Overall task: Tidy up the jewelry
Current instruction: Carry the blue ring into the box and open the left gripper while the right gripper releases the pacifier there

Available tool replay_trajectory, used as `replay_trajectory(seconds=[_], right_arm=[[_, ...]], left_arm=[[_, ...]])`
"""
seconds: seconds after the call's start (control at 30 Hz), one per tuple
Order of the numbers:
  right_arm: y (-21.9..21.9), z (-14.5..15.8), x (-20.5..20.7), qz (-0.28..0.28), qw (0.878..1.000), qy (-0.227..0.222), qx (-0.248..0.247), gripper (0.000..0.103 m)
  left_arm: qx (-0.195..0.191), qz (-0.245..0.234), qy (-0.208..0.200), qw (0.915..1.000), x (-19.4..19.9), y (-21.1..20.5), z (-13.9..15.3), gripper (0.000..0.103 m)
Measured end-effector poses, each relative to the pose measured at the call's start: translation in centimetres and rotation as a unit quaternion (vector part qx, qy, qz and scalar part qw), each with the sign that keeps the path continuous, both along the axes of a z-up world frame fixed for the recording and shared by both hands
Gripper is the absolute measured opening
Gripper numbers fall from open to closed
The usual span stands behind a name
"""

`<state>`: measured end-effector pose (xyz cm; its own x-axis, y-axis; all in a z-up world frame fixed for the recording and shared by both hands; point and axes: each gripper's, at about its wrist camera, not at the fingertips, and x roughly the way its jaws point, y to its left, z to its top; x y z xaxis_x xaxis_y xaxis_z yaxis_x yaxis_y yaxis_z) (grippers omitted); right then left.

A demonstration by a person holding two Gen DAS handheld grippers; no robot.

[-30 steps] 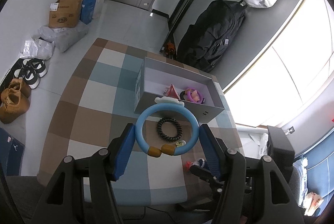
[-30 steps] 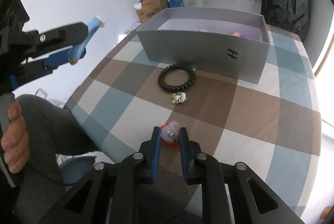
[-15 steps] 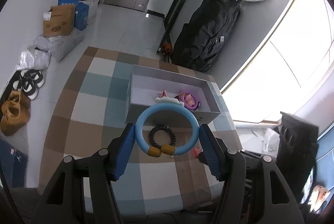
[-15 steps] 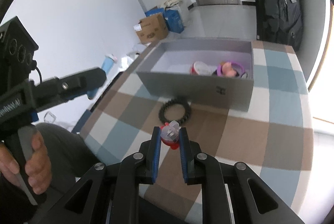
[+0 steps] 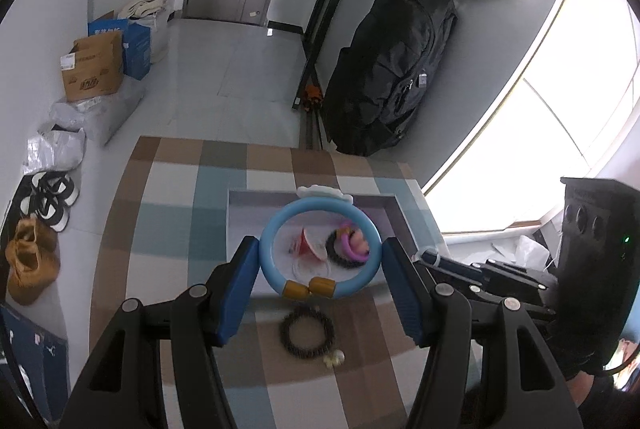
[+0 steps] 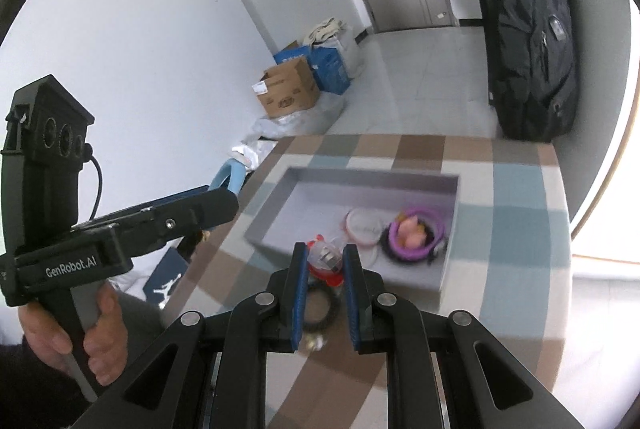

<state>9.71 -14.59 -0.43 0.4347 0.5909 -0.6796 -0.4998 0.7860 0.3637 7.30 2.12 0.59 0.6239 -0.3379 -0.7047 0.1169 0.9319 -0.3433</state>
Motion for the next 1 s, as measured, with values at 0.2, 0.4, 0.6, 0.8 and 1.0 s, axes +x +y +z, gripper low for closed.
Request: replay_trajectory(seconds=[0.2, 0.4, 0.6, 0.8, 1.0], right_arm=[[0.3, 0.2, 2.6, 0.004, 1.000, -0.004, 0.006, 0.016], [-0.1, -0.9, 4.2, -0.005, 1.000, 0.004, 0.020, 0.016], [-0.5, -1.8, 5.0, -0.014, 0.999, 0.024, 0.033, 0.016], [-0.5, -2.6, 5.2, -0.013, 0.999, 0.035, 0.027, 0.016], [-0.7, -3.0, 5.5, -0.017, 0.999, 0.041, 0.030, 0.016]], left_arm=[[-0.004, -0.007, 0.012, 0.9999, 2.1, -0.1, -1.3, 0.058], [-0.006, -0.008, 0.023, 0.9997, 3.3, -0.2, -2.7, 0.058], [-0.003, -0.014, 0.029, 0.9995, 3.9, -0.5, -3.3, 0.058], [0.001, -0.018, 0.043, 0.9989, 4.5, -0.7, -4.1, 0.058], [-0.001, -0.023, 0.046, 0.9987, 4.9, -1.0, -4.2, 0.058]])
